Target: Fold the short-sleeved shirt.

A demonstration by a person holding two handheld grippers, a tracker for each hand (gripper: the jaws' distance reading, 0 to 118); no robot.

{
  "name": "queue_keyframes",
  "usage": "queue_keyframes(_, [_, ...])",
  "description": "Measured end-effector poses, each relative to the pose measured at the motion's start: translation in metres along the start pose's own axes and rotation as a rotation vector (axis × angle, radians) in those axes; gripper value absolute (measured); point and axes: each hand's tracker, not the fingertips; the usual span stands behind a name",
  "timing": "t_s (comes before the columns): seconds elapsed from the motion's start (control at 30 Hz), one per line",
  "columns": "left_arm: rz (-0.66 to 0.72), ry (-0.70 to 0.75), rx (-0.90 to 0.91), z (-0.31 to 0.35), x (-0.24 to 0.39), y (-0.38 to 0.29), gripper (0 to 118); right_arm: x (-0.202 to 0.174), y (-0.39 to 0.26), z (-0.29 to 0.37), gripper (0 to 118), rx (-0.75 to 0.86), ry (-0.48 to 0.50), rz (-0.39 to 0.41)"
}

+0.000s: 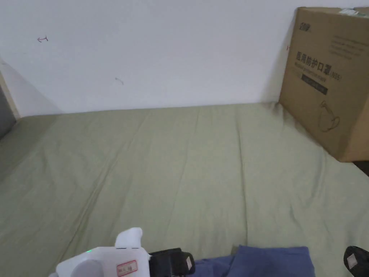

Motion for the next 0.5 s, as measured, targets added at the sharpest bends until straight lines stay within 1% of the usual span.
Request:
queue_keyframes(0.03, [-0.009, 0.012, 0.016, 0.012, -0.004, 0.001, 107, 0.0, 0.0, -0.001, 1, 0.0, -0.002, 0.007])
queue_keyframes(0.07, [-0.014, 0.019, 0.017, 0.021, -0.006, 0.0, 102, -0.001, 0.0, -0.002, 1, -0.002, -0.002, 0.01])
queue_keyframes(0.1, [-0.028, 0.028, 0.026, 0.028, -0.011, -0.004, 81, -0.001, 0.0, -0.003, 1, -0.004, 0.002, 0.008])
queue_keyframes(0.13, [-0.074, 0.052, 0.047, 0.033, -0.011, -0.008, 49, -0.002, 0.0, -0.004, 1, -0.005, 0.008, 0.002])
queue_keyframes(0.17, [-0.112, 0.068, 0.055, 0.032, -0.008, -0.01, 12, -0.003, -0.001, -0.006, 1, -0.005, 0.011, -0.005])
queue_keyframes(0.2, [-0.161, 0.101, 0.051, 0.027, -0.004, -0.012, 0, -0.004, -0.001, -0.007, 1, -0.006, 0.017, -0.013])
queue_keyframes(0.23, [-0.212, 0.147, 0.033, 0.016, 0.003, -0.013, 0, -0.005, -0.001, -0.008, 1, -0.008, 0.022, -0.019])
queue_keyframes(0.27, [-0.226, 0.141, 0.03, 0.007, 0.009, -0.015, 0, -0.006, -0.002, -0.009, 1, -0.01, 0.027, -0.022])
queue_keyframes(0.33, [-0.259, 0.093, -0.049, -0.025, 0.022, -0.018, 0, -0.007, -0.003, -0.009, 1, -0.015, 0.032, -0.023])
queue_keyframes(0.37, [-0.291, 0.092, -0.067, -0.038, 0.027, -0.021, 0, -0.008, -0.003, -0.008, 1, -0.017, 0.036, -0.022])
queue_keyframes(0.5, [-0.454, 0.158, -0.214, -0.104, 0.053, -0.041, 0, -0.005, -0.003, -0.006, 1, -0.017, 0.029, 0.008])
